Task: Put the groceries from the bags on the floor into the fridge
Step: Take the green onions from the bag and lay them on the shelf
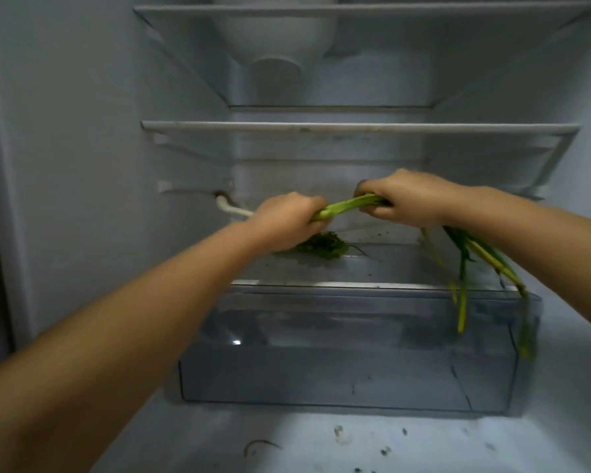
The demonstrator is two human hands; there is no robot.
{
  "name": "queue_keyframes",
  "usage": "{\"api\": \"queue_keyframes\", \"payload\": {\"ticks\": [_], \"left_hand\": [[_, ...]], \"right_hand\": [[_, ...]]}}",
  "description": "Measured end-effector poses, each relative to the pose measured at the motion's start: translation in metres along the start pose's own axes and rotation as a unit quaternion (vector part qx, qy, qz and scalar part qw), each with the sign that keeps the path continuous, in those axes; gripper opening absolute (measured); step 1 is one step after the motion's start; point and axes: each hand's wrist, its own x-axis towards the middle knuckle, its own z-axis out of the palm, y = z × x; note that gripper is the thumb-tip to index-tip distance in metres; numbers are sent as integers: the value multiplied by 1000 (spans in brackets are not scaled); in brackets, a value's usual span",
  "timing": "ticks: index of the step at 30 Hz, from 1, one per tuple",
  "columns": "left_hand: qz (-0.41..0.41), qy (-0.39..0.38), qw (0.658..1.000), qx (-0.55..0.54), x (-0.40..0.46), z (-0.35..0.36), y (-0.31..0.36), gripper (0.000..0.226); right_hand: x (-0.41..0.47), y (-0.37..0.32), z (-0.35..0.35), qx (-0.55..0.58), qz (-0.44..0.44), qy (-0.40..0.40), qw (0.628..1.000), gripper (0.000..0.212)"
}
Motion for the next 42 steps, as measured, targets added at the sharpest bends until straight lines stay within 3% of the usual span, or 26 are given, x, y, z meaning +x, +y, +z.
{"api": "queue_keyframes", "payload": {"ticks": [6, 9, 13, 16, 18, 21, 24, 27, 31, 35, 42], "left_hand": [[35, -34, 986, 157, -3, 10, -69, 32], [14, -81, 986, 146, -4, 21, -93, 44], [32, -87, 980, 178, 24, 59, -116, 53], [26, -88, 983, 161, 50, 90, -132, 77], [-12, -123, 983, 137, 64, 107, -135, 59], [-70, -235, 968, 62, 77, 130, -131, 49], [-74, -314, 944, 77, 77, 147, -126, 50], [-77, -323, 937, 107, 74, 147, -125, 53], [-92, -320, 934, 127, 68, 123, -123, 65], [-97, -296, 944, 106, 60, 78, -107, 63], [-94, -206, 972, 57, 35, 19, -65, 49]], "right_hand": [[12, 77, 29, -39, 93, -41, 994, 5], [26, 104, 55, -72, 97, -44, 992, 25], [56, 124, 91, -124, 64, -83, 987, 28], [79, 136, 119, -147, 77, -136, 977, 32], [91, 142, 133, -153, 89, -172, 969, 34], [99, 150, 154, -125, 113, -221, 961, 41], [95, 161, 185, -68, 136, -254, 955, 62], [94, 165, 191, 1, 144, -280, 949, 83], [93, 156, 152, 83, 196, -353, 911, 97], [85, 141, 115, 60, 209, -303, 928, 104], [55, 74, 71, 69, 145, -111, 981, 49]]}}
